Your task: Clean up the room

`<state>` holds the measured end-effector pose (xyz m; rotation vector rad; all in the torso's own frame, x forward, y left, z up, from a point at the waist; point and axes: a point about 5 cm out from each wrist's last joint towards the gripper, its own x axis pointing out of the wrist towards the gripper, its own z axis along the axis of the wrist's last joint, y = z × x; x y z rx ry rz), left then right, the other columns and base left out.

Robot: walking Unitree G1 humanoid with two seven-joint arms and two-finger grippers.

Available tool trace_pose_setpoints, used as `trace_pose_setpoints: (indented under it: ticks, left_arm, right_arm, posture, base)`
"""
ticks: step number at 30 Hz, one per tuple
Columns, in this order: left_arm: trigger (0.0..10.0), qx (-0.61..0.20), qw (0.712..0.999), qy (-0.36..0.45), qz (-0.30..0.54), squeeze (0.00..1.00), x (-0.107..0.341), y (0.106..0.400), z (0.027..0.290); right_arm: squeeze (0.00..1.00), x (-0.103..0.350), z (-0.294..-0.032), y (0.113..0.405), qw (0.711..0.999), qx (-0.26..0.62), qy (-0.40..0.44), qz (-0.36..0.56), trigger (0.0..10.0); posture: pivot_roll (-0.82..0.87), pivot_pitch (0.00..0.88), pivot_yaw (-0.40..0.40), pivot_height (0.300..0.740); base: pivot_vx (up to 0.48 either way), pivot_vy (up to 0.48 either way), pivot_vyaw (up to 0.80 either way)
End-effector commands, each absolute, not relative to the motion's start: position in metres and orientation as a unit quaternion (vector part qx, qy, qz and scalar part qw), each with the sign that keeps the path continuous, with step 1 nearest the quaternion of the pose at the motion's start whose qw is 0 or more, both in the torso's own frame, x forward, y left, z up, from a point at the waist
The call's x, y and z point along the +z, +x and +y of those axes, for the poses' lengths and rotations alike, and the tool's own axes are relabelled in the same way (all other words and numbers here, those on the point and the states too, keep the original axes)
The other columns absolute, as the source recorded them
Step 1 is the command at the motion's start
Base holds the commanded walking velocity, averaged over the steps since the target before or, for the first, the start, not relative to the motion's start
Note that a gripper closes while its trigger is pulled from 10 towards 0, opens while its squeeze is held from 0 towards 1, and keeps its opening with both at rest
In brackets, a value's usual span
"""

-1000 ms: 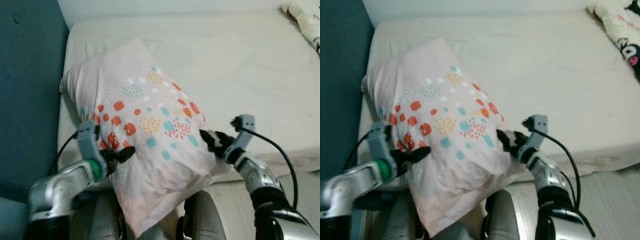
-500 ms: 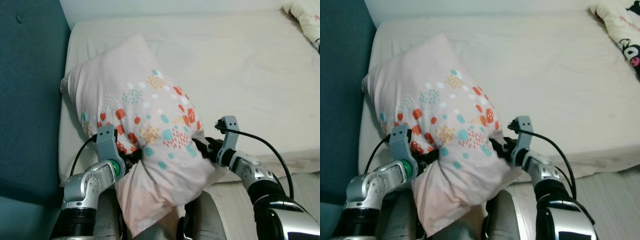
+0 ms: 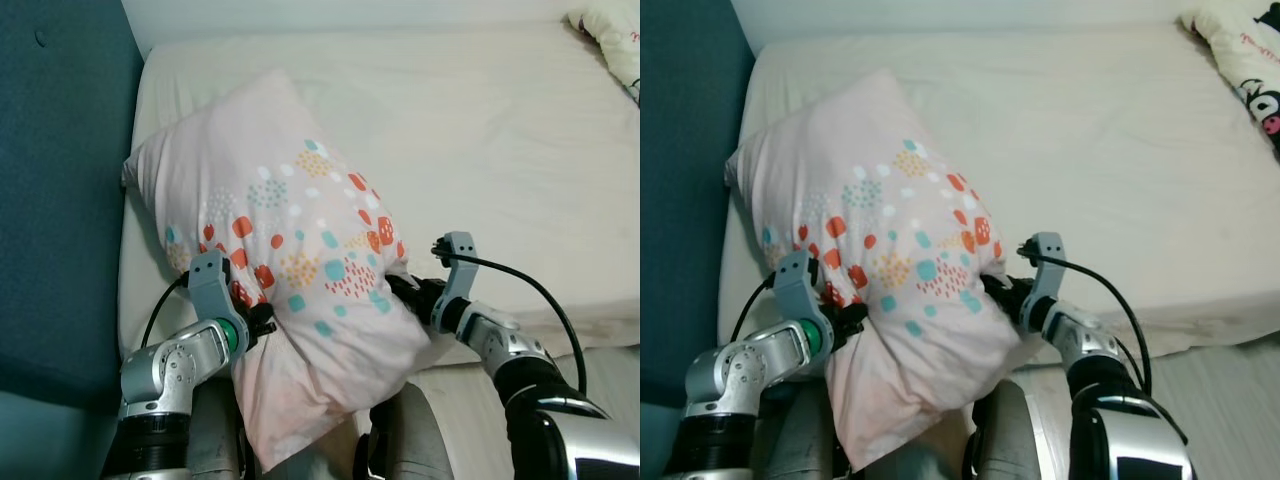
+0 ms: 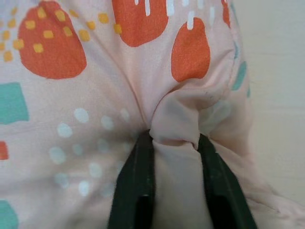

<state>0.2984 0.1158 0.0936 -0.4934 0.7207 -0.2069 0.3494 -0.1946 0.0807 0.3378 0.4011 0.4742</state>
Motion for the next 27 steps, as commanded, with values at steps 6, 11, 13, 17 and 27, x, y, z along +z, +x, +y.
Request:
trace_pose_setpoints:
  ticks: [6, 11, 13, 17, 27]
  left_arm:
    - [0.0, -0.09, 0.888, -0.247, 0.378, 0.0, 0.086, 0.292, 0.114]
    - [0.0, -0.079, 0.906, -0.256, 0.326, 0.0, 0.11, 0.305, 0.116]
    - [0.0, -0.078, 0.916, -0.255, 0.298, 0.0, 0.122, 0.311, 0.116]
    - [0.0, -0.082, 0.957, -0.224, 0.167, 0.0, 0.185, 0.333, 0.125]
    - [0.0, -0.019, 0.994, -0.049, -0.093, 0.0, 0.319, 0.354, 0.166]
  right_arm:
    - [0.0, 0.068, -0.186, 0.344, 0.929, 0.227, 0.199, 0.213, 0.0]
    - [0.0, 0.087, -0.166, 0.357, 0.921, 0.246, 0.254, 0.161, 0.0]
    - [0.0, 0.099, -0.156, 0.363, 0.913, 0.269, 0.276, 0.134, 0.0]
    - [0.0, 0.145, -0.118, 0.38, 0.874, 0.353, 0.331, 0.051, 0.0]
    - [0.0, 0.22, -0.039, 0.397, 0.86, 0.411, 0.303, -0.003, 0.0]
  posture:
    - [0.11, 0.148, 0.057, 0.605]
    - [0.1, 0.156, 0.06, 0.605]
    - [0.1, 0.157, 0.06, 0.605]
    - [0.11, 0.158, 0.056, 0.605]
    - [0.19, 0.183, 0.013, 0.605]
  base:
    - [0.0, 0.0, 0.0]
    - [0.0, 0.0, 0.0]
    - [0.0, 0.0, 0.0]
    - [0.0, 0.0, 0.0]
    - [0.0, 0.0, 0.0]
